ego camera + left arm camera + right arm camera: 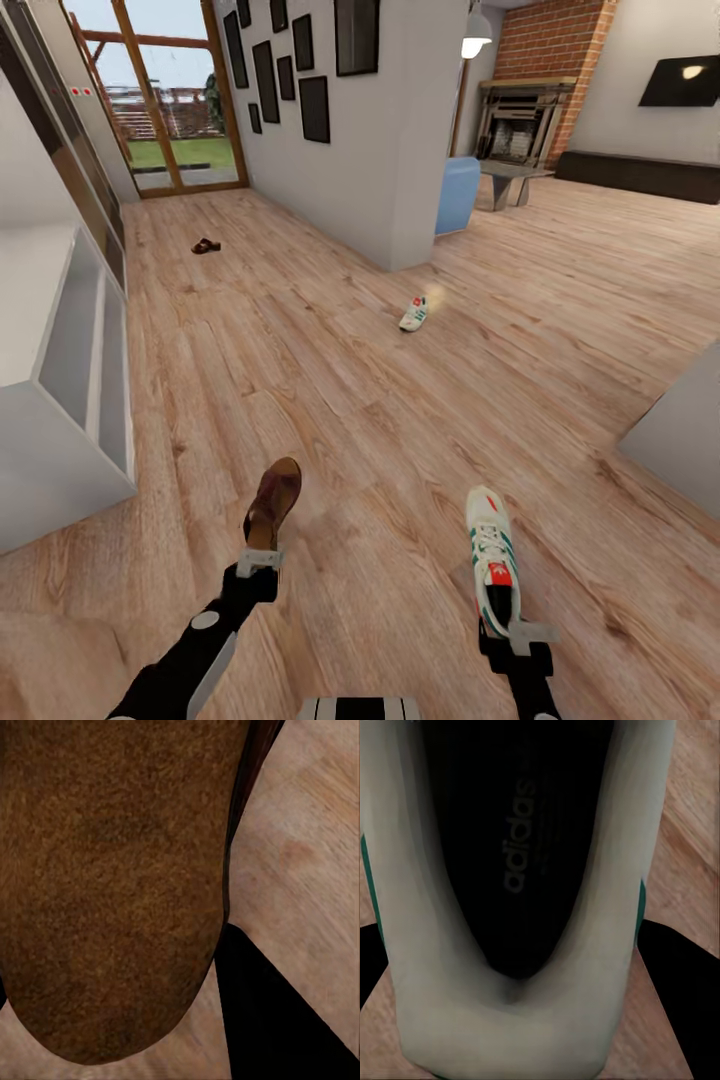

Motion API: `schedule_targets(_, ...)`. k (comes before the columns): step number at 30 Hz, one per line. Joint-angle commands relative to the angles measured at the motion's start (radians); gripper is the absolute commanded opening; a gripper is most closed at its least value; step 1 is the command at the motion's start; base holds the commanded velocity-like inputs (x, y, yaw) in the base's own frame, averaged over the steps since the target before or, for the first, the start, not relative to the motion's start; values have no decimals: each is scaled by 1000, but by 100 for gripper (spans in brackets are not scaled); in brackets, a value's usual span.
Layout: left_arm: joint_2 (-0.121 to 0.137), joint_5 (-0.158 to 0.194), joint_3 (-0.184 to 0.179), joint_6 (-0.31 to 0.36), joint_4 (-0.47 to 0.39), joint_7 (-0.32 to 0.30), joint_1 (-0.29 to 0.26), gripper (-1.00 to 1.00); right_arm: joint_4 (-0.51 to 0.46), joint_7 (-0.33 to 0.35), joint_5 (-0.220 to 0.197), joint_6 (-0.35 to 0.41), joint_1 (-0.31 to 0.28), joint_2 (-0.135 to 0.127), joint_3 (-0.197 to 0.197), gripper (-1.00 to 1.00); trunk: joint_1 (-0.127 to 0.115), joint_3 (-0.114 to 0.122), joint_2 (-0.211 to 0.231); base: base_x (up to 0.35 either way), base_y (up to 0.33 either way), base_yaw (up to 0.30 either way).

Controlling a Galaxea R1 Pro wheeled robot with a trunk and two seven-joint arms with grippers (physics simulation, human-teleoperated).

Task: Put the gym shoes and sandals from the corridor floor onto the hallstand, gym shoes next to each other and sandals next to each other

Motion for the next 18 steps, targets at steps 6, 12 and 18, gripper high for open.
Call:
schedule_targets(6, -9, 14, -4, -276, 313, 57, 19, -100, 52, -14, 23, -47, 25, -8, 6, -100, -23, 27, 42, 0, 0, -5)
schedule_targets(12, -3, 12, -3, -314, 384, 101, 30, -100, 52, -14, 22, -47, 43, -5, 6, -100, -46, 55, 84, 0, 0, -88)
schedule_targets(18, -1, 10, -5, -334, 394, 108, 34, -100, 52, -14, 21, -45, 46, 1, 6, -100, -62, 77, 112, 0, 0, -114)
